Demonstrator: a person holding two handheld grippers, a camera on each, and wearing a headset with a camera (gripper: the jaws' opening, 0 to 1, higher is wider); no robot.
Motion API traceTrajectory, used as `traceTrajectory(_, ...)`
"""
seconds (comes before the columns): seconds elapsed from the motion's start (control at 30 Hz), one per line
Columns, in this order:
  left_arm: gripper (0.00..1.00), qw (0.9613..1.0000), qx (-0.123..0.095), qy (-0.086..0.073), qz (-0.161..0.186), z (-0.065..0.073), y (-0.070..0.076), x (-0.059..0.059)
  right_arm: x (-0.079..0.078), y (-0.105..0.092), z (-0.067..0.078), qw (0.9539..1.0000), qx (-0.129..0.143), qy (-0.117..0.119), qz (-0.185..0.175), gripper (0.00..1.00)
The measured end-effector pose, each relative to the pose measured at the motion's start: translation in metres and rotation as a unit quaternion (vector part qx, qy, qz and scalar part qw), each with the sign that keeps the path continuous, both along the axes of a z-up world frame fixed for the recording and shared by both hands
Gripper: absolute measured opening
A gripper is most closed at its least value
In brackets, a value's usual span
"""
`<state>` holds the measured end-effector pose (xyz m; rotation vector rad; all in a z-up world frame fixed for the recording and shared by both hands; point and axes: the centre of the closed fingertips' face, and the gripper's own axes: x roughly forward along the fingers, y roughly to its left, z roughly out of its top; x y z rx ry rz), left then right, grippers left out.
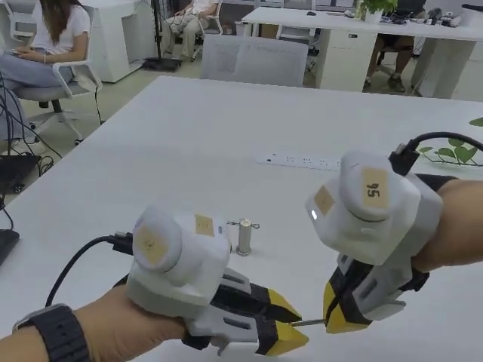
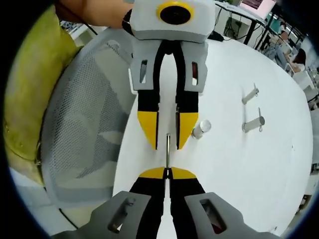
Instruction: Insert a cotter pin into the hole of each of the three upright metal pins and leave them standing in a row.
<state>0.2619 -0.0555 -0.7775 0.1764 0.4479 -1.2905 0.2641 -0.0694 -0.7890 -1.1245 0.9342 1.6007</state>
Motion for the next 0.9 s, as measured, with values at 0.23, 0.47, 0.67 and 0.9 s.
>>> traceTrajectory(0.23, 0.23, 0.9996, -0.006, -0.024, 0.012, 0.009, 0.006, 0.006, -0.001, 0.0, 0.002, 0.9999, 0.006, 0.006, -0.013, 0.03)
traceTrajectory(0.47, 0.4, 0.9979, -0.016, -0.042, 0.046, 0.016, 0.018, 0.022, 0.007, -0.002, 0.002, 0.9993, 0.012, 0.002, -0.037, 0.03)
traceTrajectory(0.67, 0.49, 0.9964, -0.008, -0.051, 0.068, 0.011, 0.03, 0.035, 0.014, -0.003, -0.001, 0.9984, 0.011, 0.001, -0.055, 0.03)
traceTrajectory(0.9, 0.47, 0.9968, -0.005, -0.044, 0.067, -0.014, 0.042, 0.045, 0.024, 0.0, -0.005, 0.9966, 0.01, 0.0, -0.081, 0.03)
